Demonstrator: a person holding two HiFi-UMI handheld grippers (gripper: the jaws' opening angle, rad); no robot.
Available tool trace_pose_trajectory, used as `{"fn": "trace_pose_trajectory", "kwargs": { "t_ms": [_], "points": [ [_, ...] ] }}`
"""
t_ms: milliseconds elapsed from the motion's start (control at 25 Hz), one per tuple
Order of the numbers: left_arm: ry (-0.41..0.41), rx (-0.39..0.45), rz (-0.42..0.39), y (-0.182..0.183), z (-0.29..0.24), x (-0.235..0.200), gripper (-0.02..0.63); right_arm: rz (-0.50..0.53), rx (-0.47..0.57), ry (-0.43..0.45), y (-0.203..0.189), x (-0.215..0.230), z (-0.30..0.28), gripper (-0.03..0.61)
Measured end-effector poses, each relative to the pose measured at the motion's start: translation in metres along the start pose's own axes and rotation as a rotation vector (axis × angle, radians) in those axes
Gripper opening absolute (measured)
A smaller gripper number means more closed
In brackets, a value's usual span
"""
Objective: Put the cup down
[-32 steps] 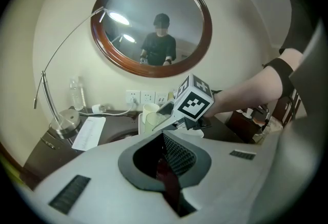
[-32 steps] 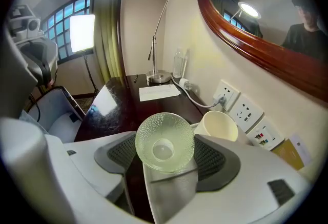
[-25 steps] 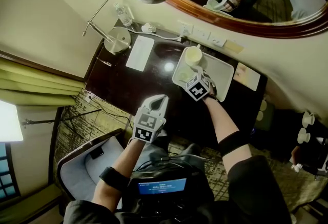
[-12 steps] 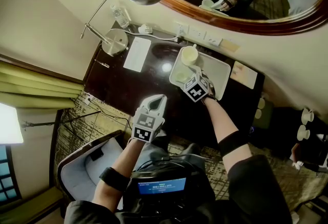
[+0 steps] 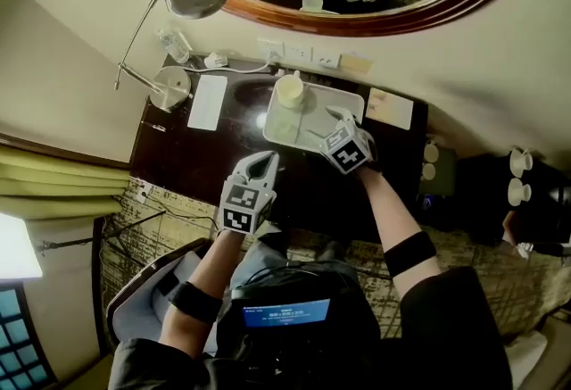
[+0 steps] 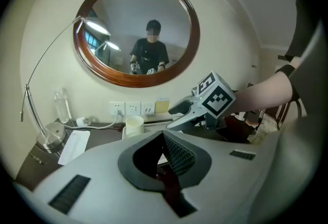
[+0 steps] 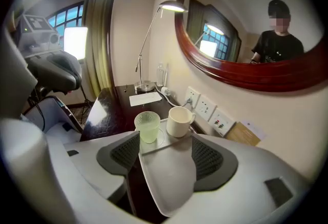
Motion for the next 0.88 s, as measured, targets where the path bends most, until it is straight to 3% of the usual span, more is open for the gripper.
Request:
{"fn": "trace_pose_trajectory", "kwargs": {
  "t_ms": [280,360,880],
  "points": [
    [-0.070,0.007,-0.024,0.024,-0.020,0.039,0.000,-0.178,0.073,-0.178,-0.050,0.035,0.096,0.061],
    [-0.098,0.015,-0.035,0.031,-0.026,0.050,0.000,-0.207,0.076,-0.224,-0.069,0.044,0.120,0.026],
    [-0.171,0.058,-0.084,0.055,-0.071,0.107,0.000,-0.492,0.159,-0.433,-0.166,0.067,0.244,0.002]
  ]
}}
Point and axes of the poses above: the fingertips, and each gripper's own axes: z backward along the fingers, x to its right, y out of its top, the point moved 8 cm from there along z, backward along the fingers, and after that the axes turned 1 degree about -x, right-handed, at the moved point
